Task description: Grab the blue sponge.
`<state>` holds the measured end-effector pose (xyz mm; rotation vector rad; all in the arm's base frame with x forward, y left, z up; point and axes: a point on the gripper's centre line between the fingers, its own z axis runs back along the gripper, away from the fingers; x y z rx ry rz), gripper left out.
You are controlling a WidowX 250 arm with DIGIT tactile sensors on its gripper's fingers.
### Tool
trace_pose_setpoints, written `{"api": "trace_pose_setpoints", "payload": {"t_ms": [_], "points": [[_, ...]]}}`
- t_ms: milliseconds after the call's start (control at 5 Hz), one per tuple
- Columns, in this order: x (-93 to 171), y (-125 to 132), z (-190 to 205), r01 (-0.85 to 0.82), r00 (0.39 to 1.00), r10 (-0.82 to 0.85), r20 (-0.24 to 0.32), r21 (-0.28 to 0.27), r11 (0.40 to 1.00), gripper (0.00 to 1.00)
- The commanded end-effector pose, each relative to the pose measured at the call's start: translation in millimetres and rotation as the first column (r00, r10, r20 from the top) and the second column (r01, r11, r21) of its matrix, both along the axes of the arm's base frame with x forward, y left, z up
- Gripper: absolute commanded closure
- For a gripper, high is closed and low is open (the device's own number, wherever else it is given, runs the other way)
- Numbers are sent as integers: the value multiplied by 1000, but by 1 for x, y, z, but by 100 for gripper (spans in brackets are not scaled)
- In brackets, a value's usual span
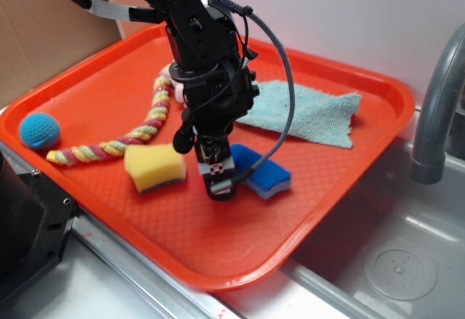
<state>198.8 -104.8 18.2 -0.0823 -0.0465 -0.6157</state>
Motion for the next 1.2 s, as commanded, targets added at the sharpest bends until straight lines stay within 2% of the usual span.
{"api": "trace_pose_setpoints", "payload": {"t_ms": [0, 400, 600, 1000], "points": [[-12, 6, 27, 57, 997, -60, 42, 70, 996, 0], [-12, 6, 27, 57, 997, -60, 42, 70, 996, 0], [-3, -11, 44, 251, 960, -257, 115, 64, 966, 0], [11, -26, 49, 426, 892, -426, 149, 36, 904, 0]]}}
